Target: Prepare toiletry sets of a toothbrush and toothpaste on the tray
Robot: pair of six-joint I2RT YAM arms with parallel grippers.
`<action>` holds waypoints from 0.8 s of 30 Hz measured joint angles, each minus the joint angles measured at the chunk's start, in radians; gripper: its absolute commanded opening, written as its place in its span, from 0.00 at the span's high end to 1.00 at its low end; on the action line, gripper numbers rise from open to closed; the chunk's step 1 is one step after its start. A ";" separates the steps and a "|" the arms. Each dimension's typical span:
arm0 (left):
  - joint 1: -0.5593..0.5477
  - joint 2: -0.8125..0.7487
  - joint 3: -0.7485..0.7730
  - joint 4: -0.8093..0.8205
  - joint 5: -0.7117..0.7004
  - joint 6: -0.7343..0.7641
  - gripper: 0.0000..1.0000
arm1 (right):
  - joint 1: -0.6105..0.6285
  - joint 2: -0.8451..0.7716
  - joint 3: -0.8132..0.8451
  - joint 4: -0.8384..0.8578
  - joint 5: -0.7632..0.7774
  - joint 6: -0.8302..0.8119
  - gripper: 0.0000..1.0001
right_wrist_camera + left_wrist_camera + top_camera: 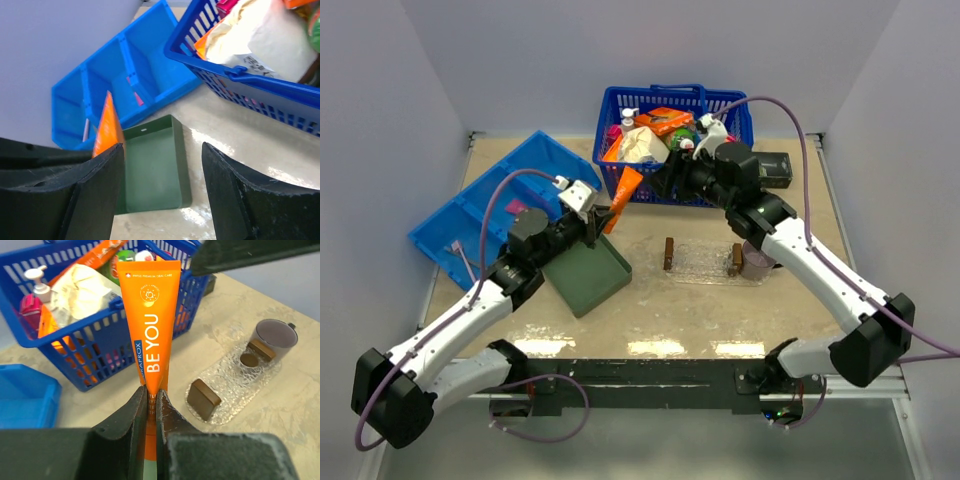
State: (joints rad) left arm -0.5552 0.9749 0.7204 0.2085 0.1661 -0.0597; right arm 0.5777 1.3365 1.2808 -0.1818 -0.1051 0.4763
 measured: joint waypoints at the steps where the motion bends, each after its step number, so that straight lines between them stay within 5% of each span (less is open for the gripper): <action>1: -0.008 0.006 -0.005 0.004 0.007 0.000 1.00 | 0.000 0.011 0.006 0.006 -0.013 0.009 0.33; 14: -0.054 0.025 -0.031 0.015 0.016 0.000 1.00 | 0.000 0.096 0.019 0.116 -0.193 0.147 0.52; 24: -0.055 0.025 -0.032 0.015 0.011 0.000 1.00 | 0.000 0.130 0.019 0.128 -0.249 0.172 0.83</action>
State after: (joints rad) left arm -0.6102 0.9997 0.6888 0.2237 0.1772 -0.0601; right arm 0.5781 1.4666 1.2995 -0.0540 -0.3546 0.6479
